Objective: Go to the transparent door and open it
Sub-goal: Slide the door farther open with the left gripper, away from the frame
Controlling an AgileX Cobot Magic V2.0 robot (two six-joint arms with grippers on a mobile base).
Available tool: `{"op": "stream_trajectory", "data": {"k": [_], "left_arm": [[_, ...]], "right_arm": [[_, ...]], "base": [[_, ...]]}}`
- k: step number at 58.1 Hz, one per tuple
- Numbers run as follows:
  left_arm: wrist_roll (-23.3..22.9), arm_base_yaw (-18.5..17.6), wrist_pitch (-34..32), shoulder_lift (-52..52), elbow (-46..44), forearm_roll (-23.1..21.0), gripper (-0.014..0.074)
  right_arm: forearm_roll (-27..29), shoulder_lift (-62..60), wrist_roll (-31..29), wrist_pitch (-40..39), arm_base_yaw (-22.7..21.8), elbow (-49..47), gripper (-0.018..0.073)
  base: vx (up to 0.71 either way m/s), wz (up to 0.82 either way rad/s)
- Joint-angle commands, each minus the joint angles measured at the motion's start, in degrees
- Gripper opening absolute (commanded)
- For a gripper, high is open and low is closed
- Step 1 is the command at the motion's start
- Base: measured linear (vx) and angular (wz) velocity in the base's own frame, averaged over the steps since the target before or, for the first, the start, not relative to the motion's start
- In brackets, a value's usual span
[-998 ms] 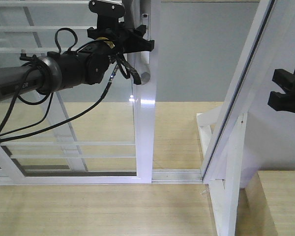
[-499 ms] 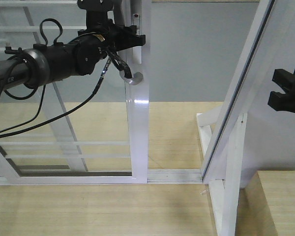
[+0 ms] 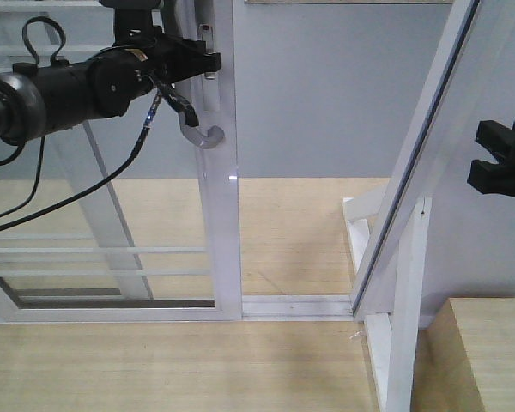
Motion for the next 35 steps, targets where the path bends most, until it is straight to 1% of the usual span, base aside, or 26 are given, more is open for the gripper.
{"op": "stream_trajectory", "data": {"k": [1,16,21,35], "left_arm": [[1.36,2.49,-6.86,-6.35,0.95,-1.12,0.0398],[1.36,6.5,-10.06,-10.19,7.96,-1.04,0.0398],[1.36,7.76,-9.46,-11.18,9.39,-1.04,0.0398],[1.36,9.92,-9.48,-13.23,10.84,-0.95,0.0398]], "right_arm": [[-0.27,-0.6,-0.51,-4.57,-0.44,-1.69,0.0295],[-0.27,-0.6,-1.87,-4.57,-0.44,-1.69,0.0295],[-0.27,-0.6,-1.87,-4.57,-0.44,-1.69,0.0295],[-0.27,-0.6,-1.87,-4.57,-0.44,-1.69,0.0295]], "base": [[0.0,0.0],[0.0,0.0],[0.0,0.0],[0.0,0.0]]}}
